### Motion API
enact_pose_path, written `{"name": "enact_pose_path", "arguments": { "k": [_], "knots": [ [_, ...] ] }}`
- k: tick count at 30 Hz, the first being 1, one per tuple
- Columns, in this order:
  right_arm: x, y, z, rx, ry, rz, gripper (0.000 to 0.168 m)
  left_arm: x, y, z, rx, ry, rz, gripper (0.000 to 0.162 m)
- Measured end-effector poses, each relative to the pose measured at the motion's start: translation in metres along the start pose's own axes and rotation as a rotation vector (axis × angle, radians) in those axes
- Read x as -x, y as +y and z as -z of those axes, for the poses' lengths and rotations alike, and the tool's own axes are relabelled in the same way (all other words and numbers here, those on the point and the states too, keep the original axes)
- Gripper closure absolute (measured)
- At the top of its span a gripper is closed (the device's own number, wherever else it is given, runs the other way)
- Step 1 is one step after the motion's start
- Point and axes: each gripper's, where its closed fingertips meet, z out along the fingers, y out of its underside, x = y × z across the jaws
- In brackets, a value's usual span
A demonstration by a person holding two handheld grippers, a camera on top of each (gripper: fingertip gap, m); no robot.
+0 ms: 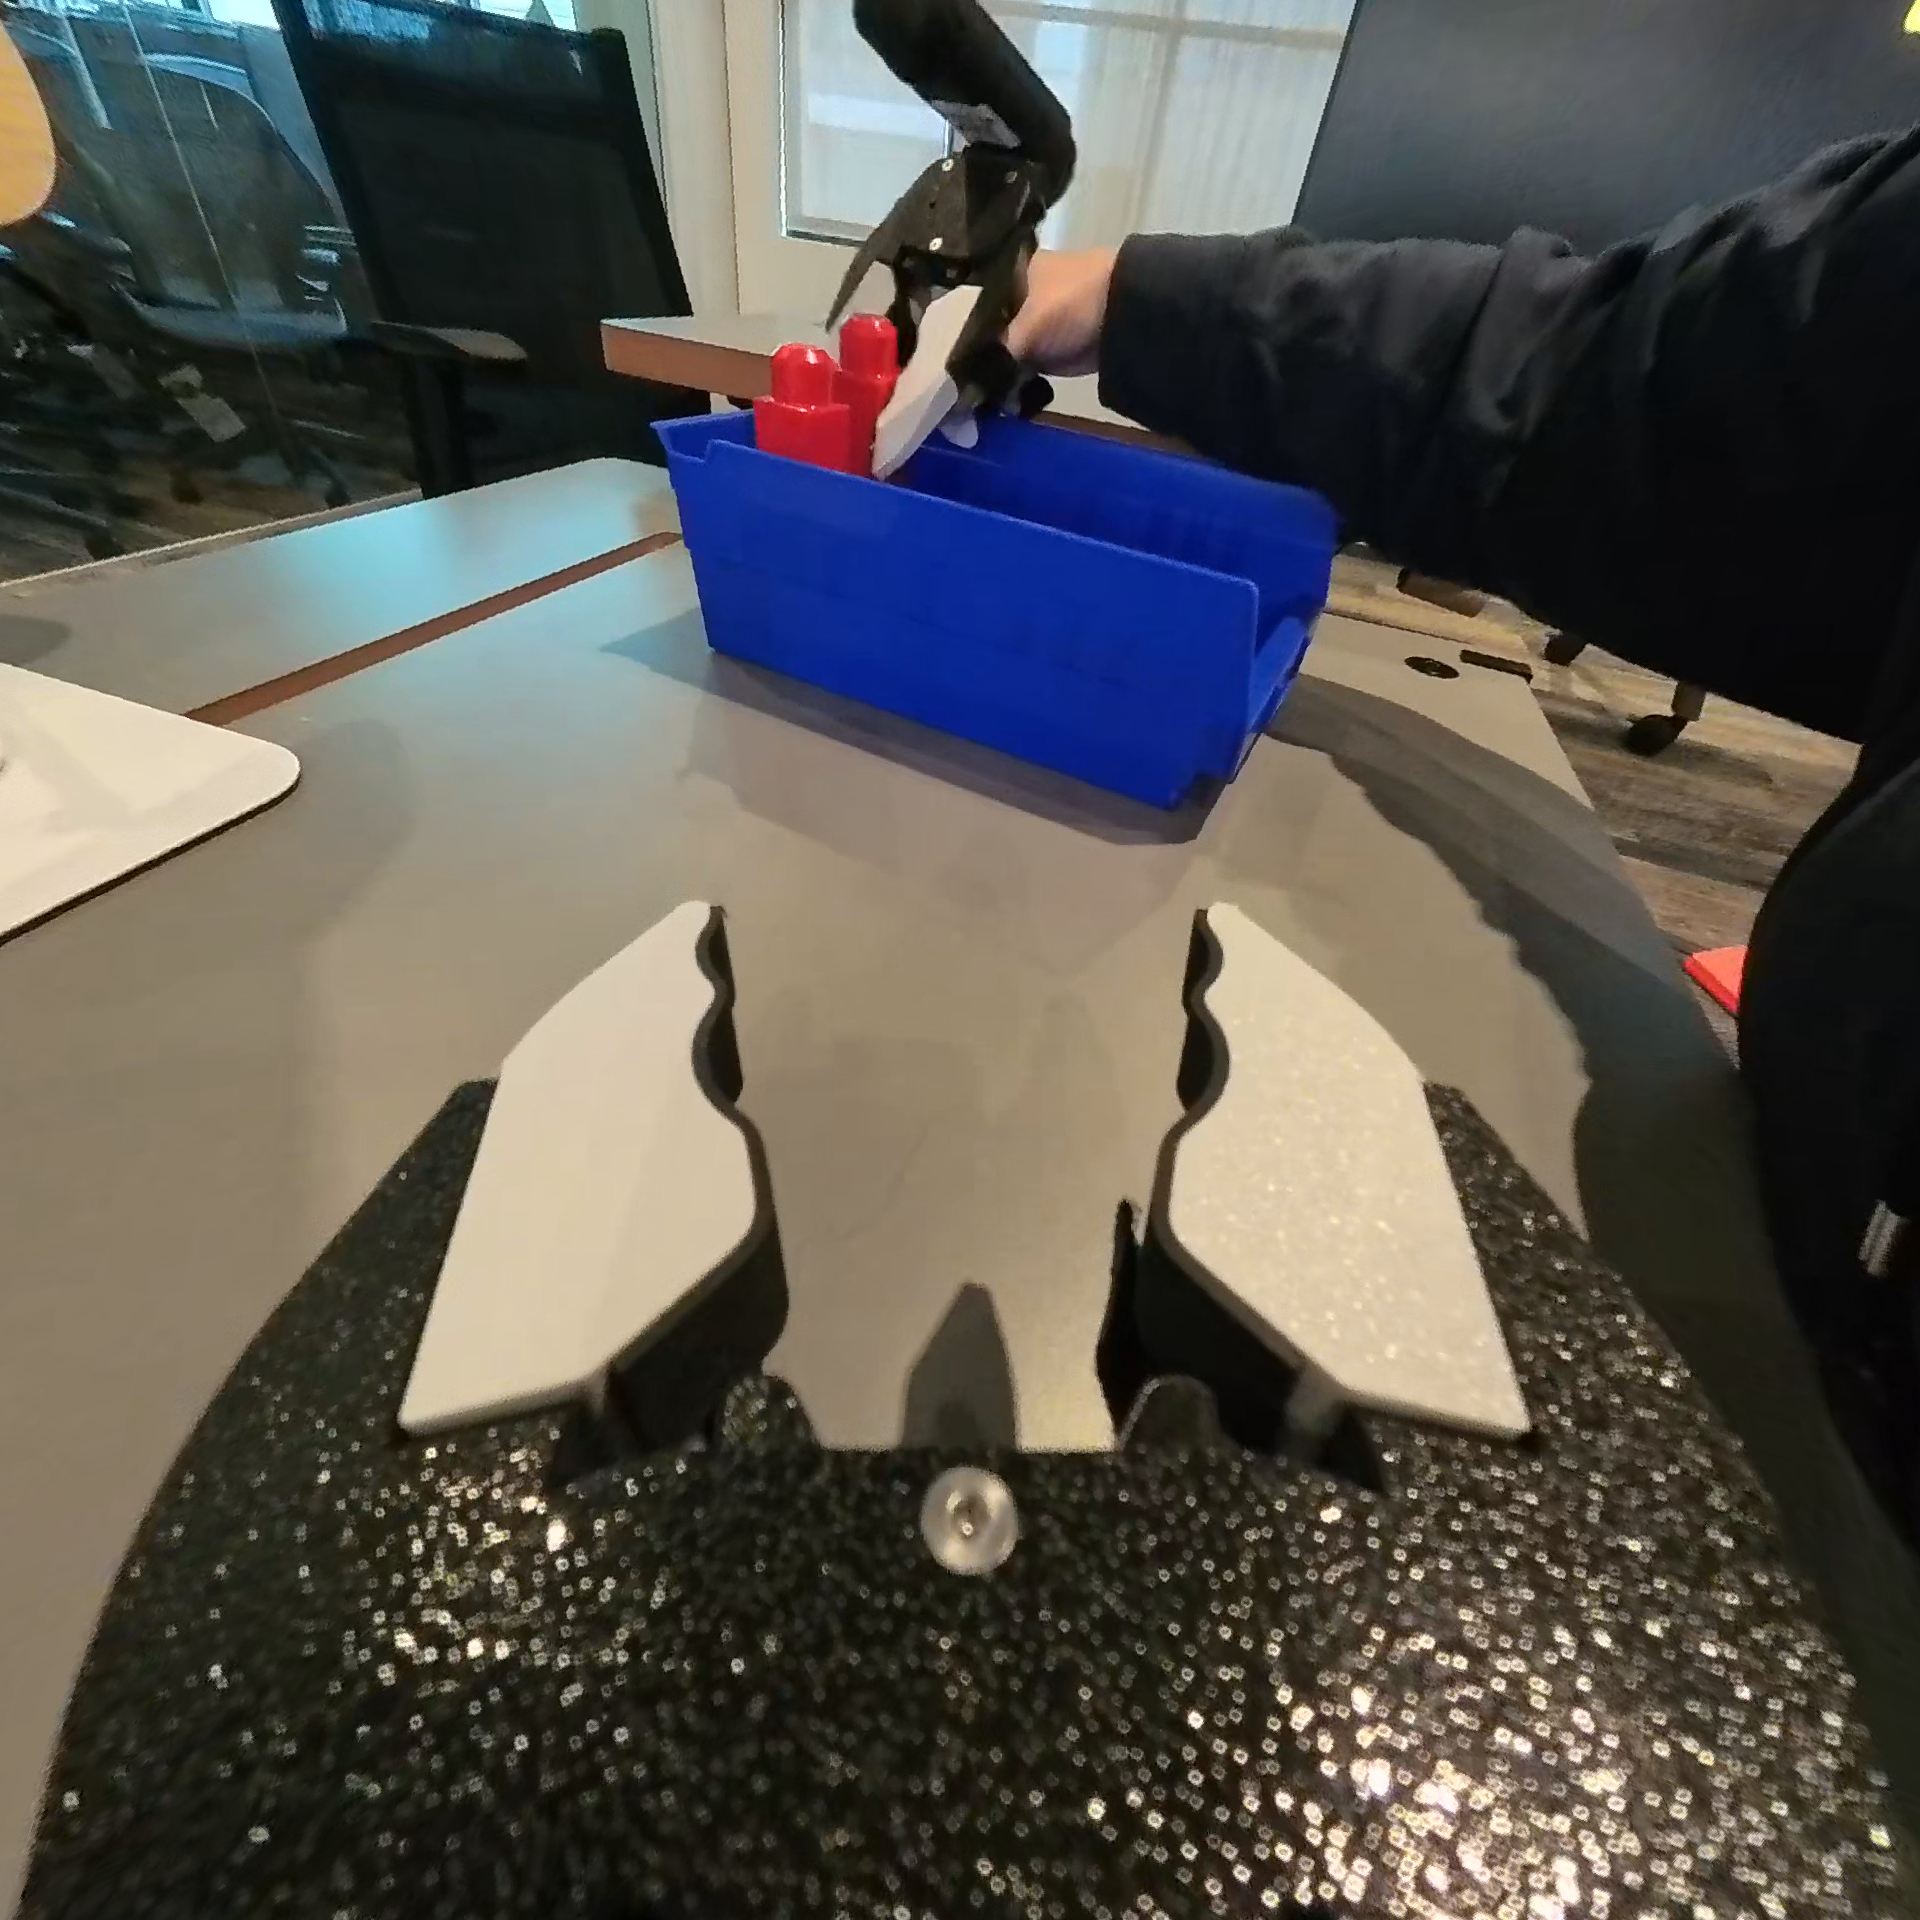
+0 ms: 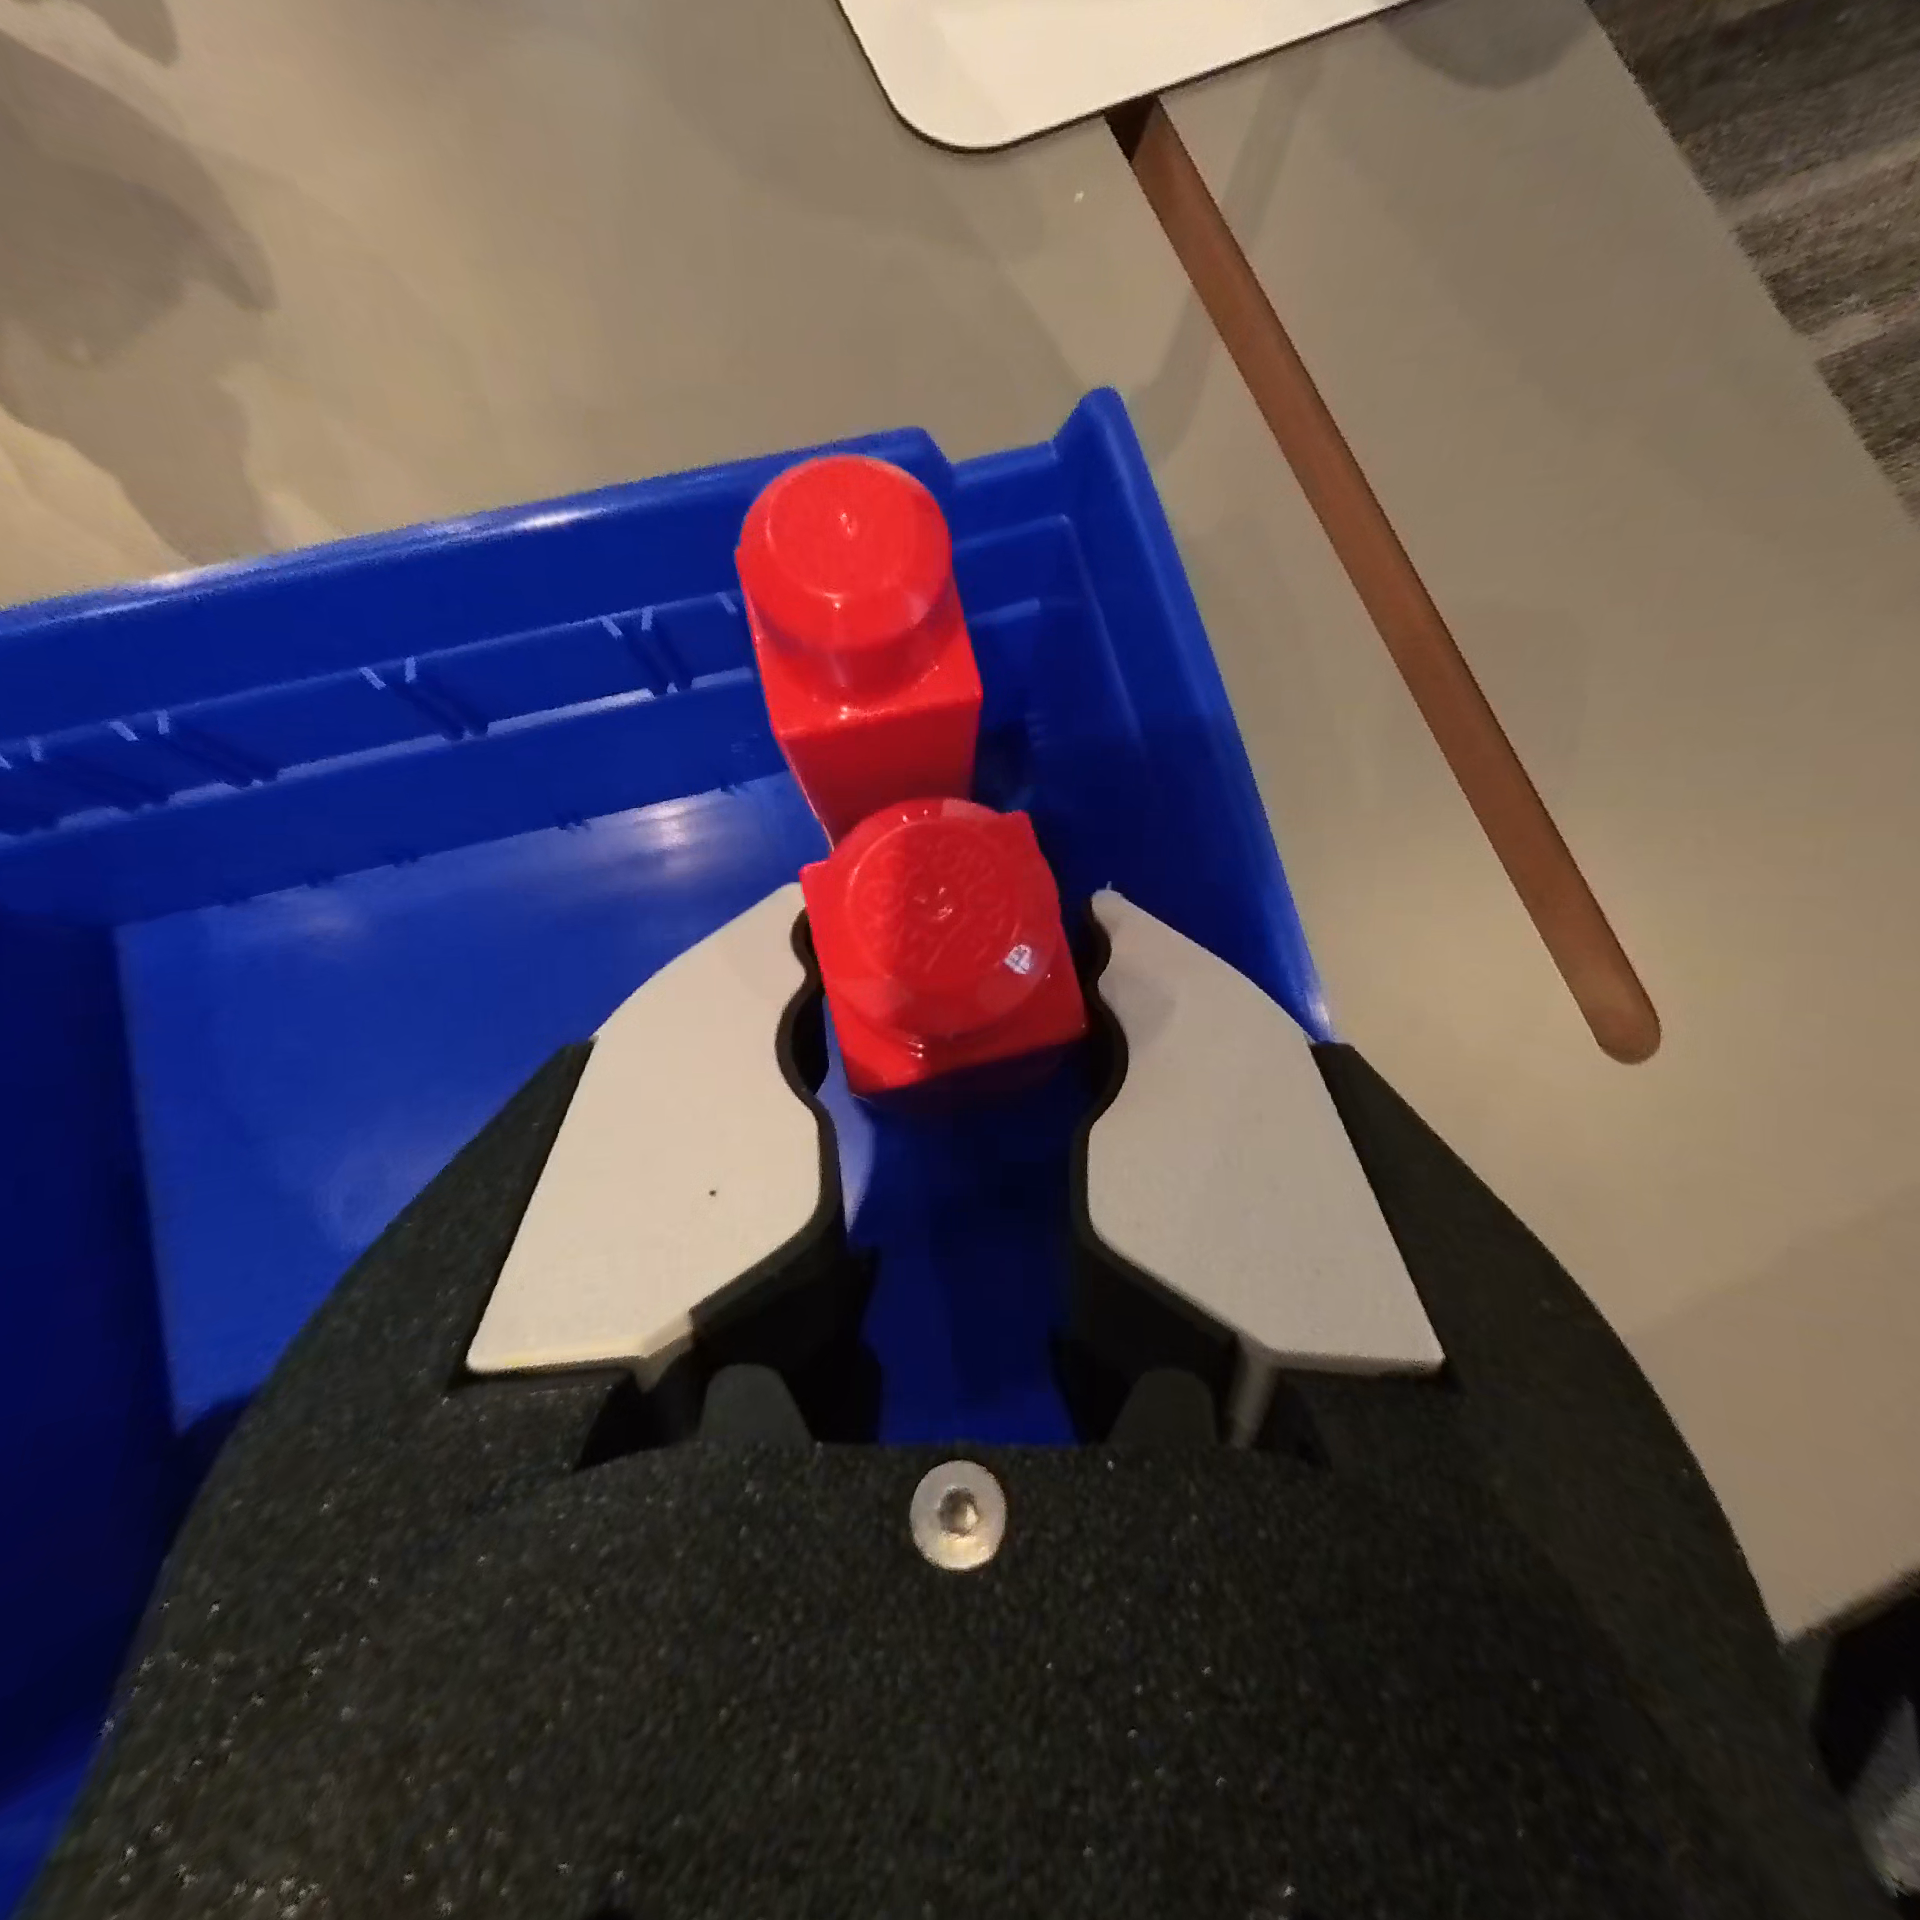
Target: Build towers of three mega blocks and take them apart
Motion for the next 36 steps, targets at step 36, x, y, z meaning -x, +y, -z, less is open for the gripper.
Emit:
{"name": "enact_pose_path", "arguments": {
  "k": [36],
  "knots": [
    [0.004,0.010,0.022,0.082,0.073,-0.040,0.095,-0.002,-0.005,0.003,-0.013,0.009,0.025,0.075]
  ]
}}
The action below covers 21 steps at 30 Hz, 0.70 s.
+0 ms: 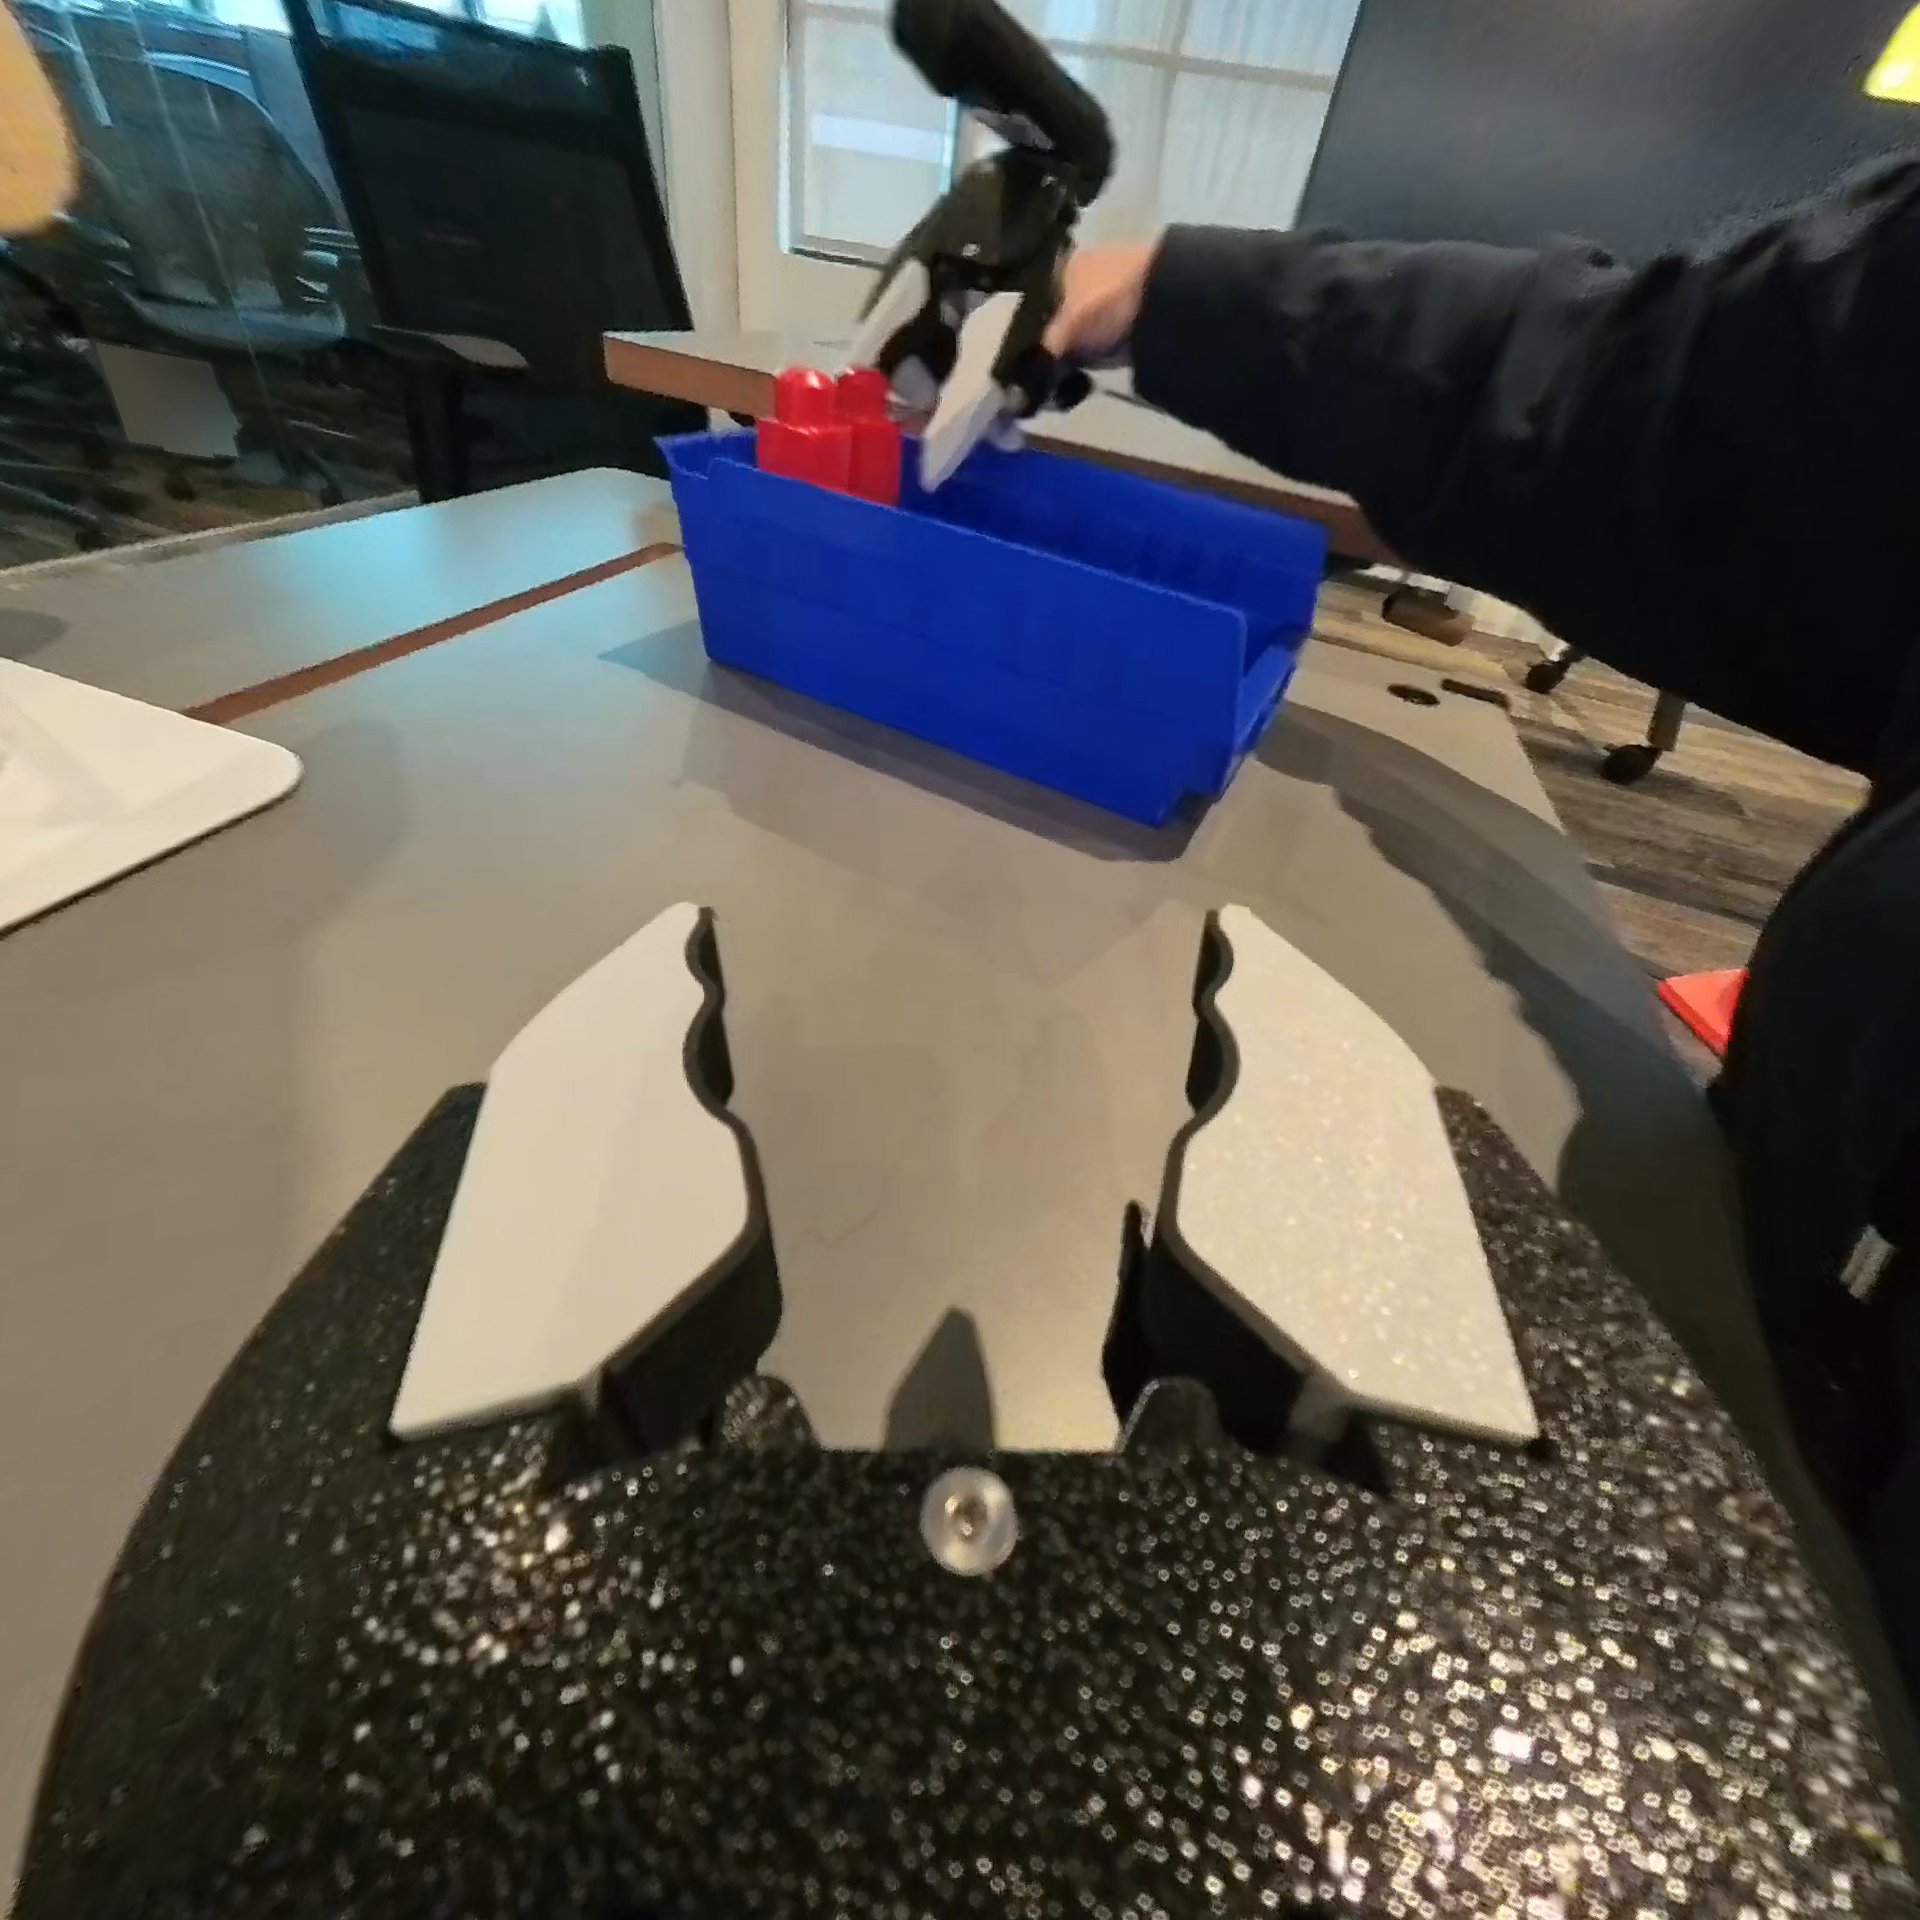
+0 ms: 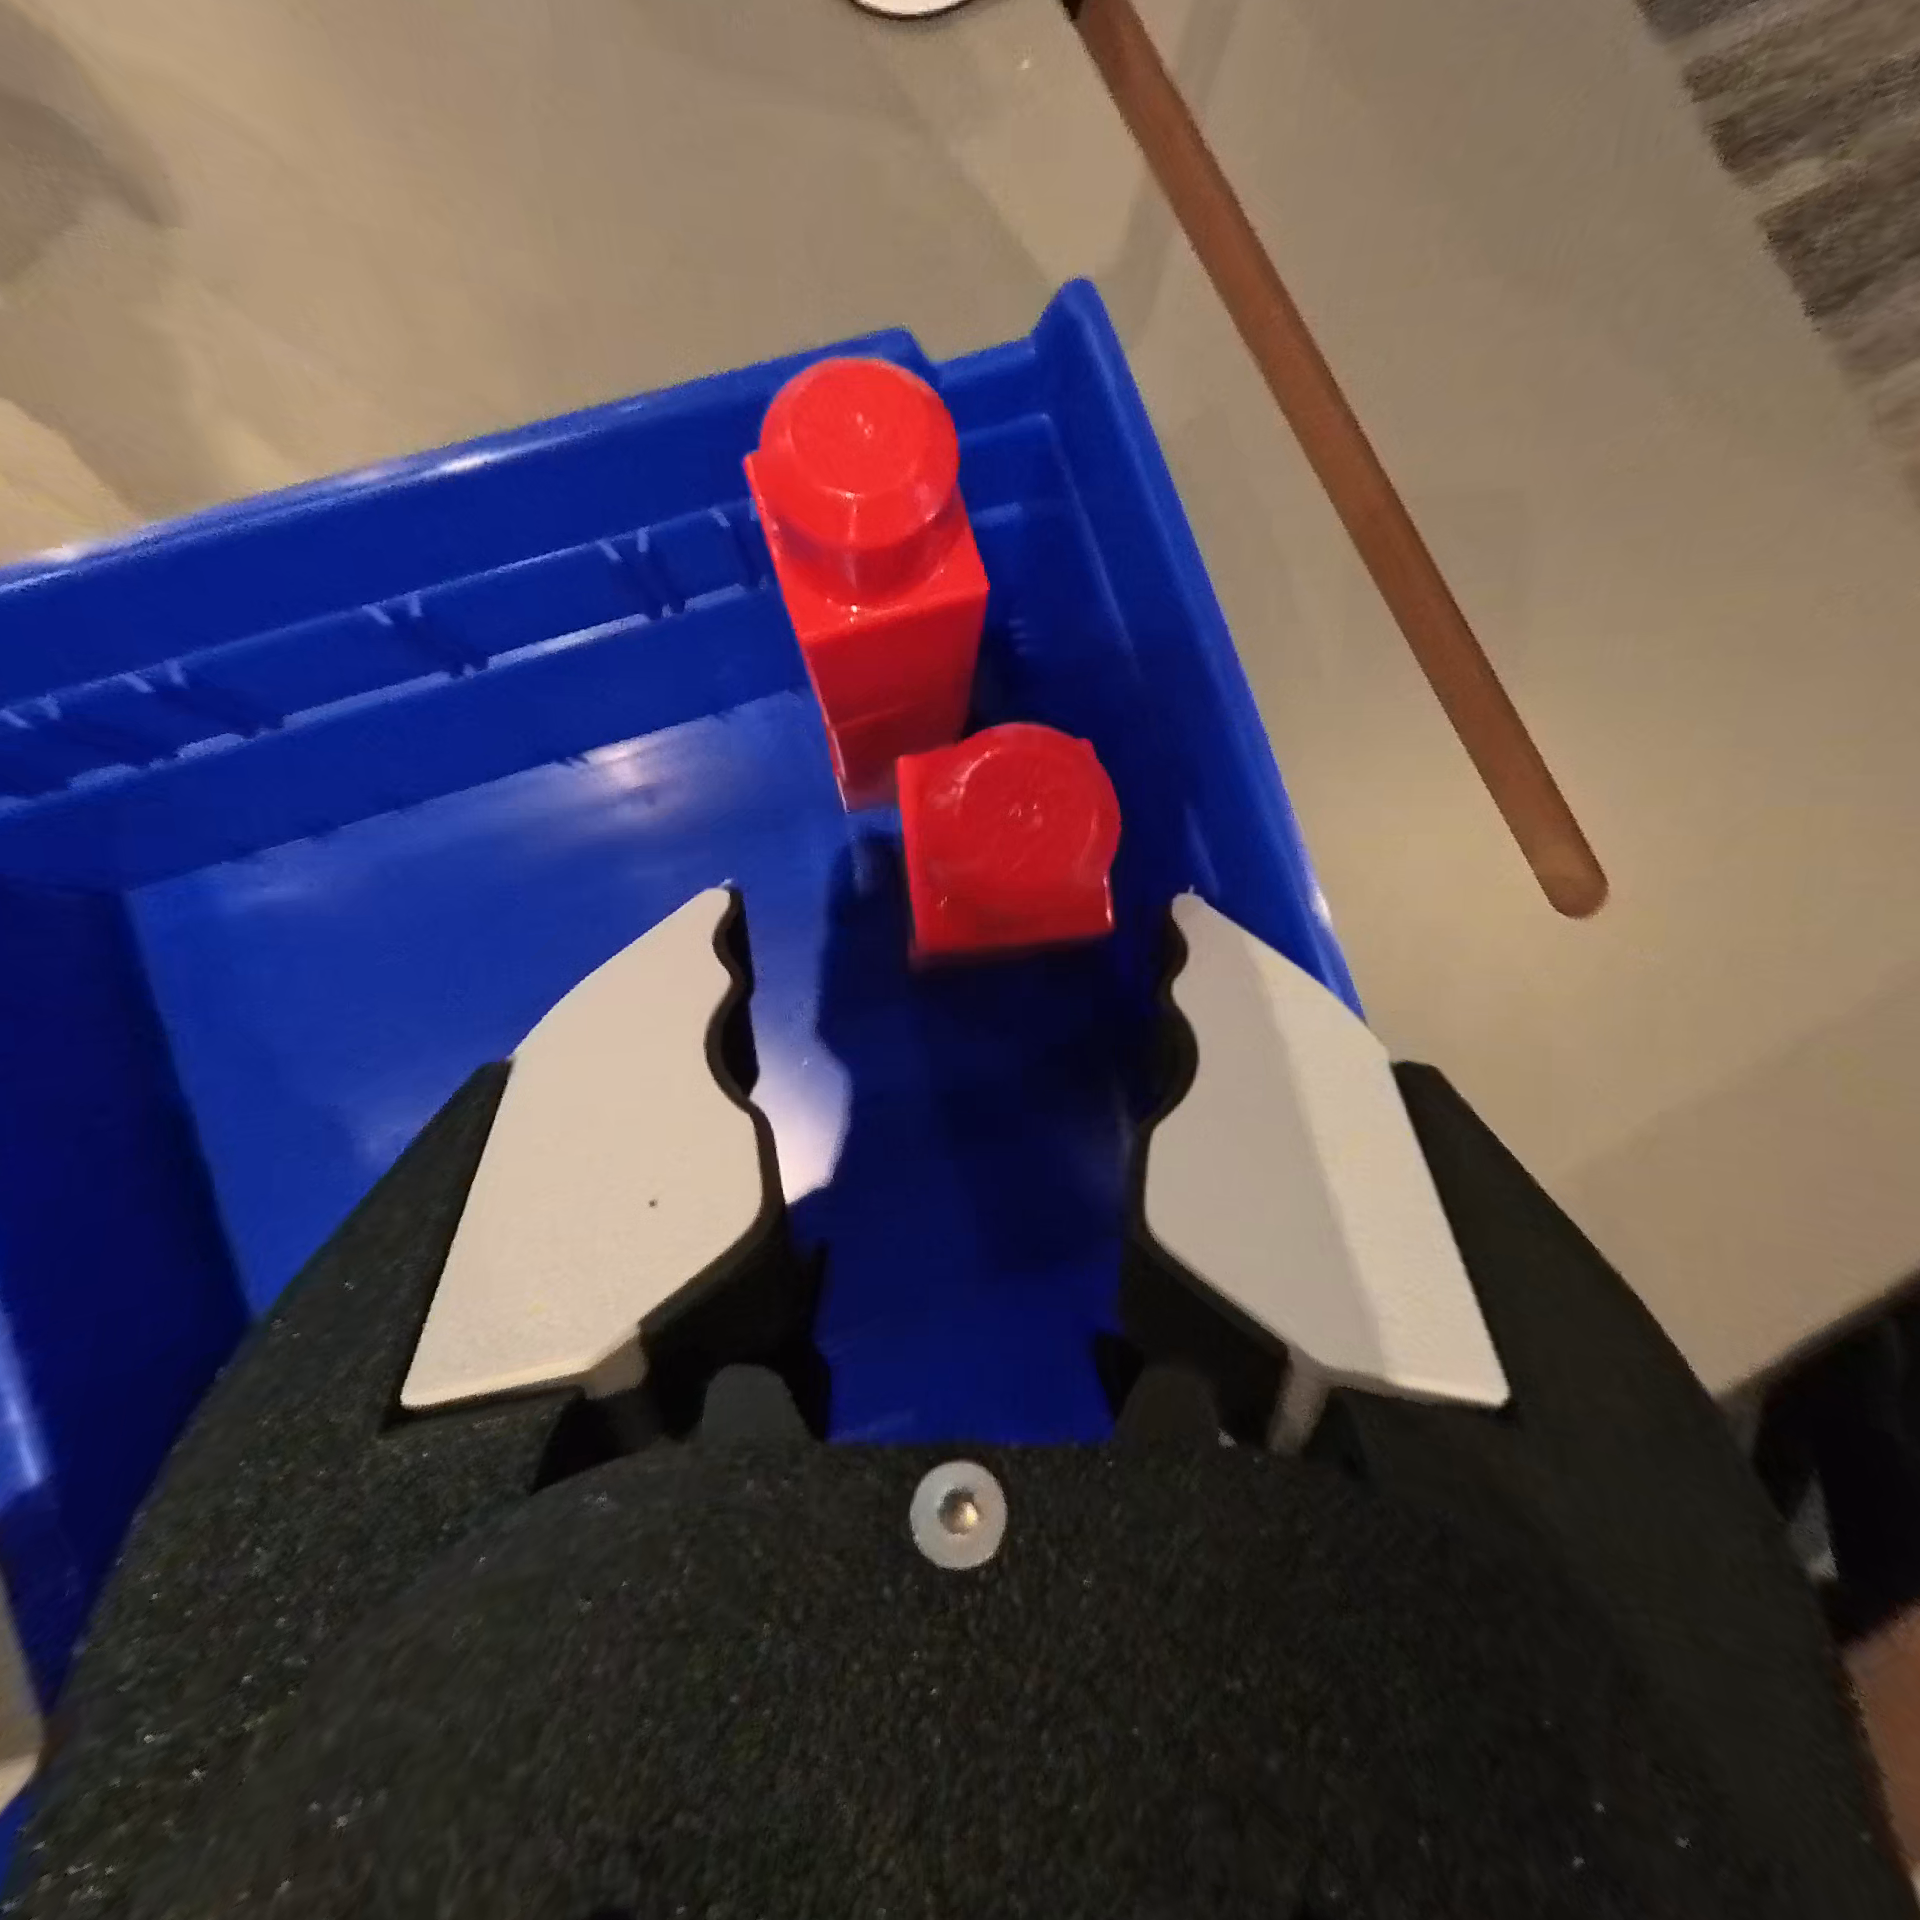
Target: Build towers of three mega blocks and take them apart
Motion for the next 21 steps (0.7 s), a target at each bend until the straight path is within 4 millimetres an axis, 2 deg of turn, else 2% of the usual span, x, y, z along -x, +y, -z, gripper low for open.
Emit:
{"name": "enact_pose_path", "arguments": {
  "k": [1,4,7,10,12,14,16,18,21],
  "knots": [
    [0.000,-0.001,0.009,-0.015,0.023,-0.004,0.093,0.003,-0.003,0.001,-0.008,-0.026,0.001,0.077],
    [0.004,-0.007,0.040,-0.101,0.103,-0.042,0.087,0.021,-0.021,0.008,-0.050,-0.154,-0.017,0.101],
    [0.020,-0.020,0.073,-0.207,0.192,-0.085,0.084,0.035,-0.033,0.018,-0.054,-0.274,-0.077,0.107],
    [0.046,-0.042,0.101,-0.323,0.319,-0.114,0.085,0.057,-0.041,0.034,-0.033,-0.457,-0.106,0.122],
    [0.074,-0.059,0.112,-0.383,0.366,-0.110,0.085,0.071,-0.046,0.047,-0.019,-0.595,-0.135,0.133],
    [0.103,-0.076,0.116,-0.427,0.400,-0.126,0.089,0.085,-0.045,0.061,0.027,-0.734,-0.178,0.144],
    [0.137,-0.098,0.111,-0.484,0.385,-0.145,0.095,0.096,-0.040,0.072,0.095,-0.826,-0.187,0.147],
    [0.173,-0.122,0.098,-0.539,0.332,-0.159,0.099,0.102,-0.033,0.075,0.128,-0.841,-0.153,0.147],
    [0.241,-0.171,0.069,-0.670,0.129,-0.100,0.099,0.105,-0.025,0.077,0.112,-0.825,-0.107,0.147]
  ]
}}
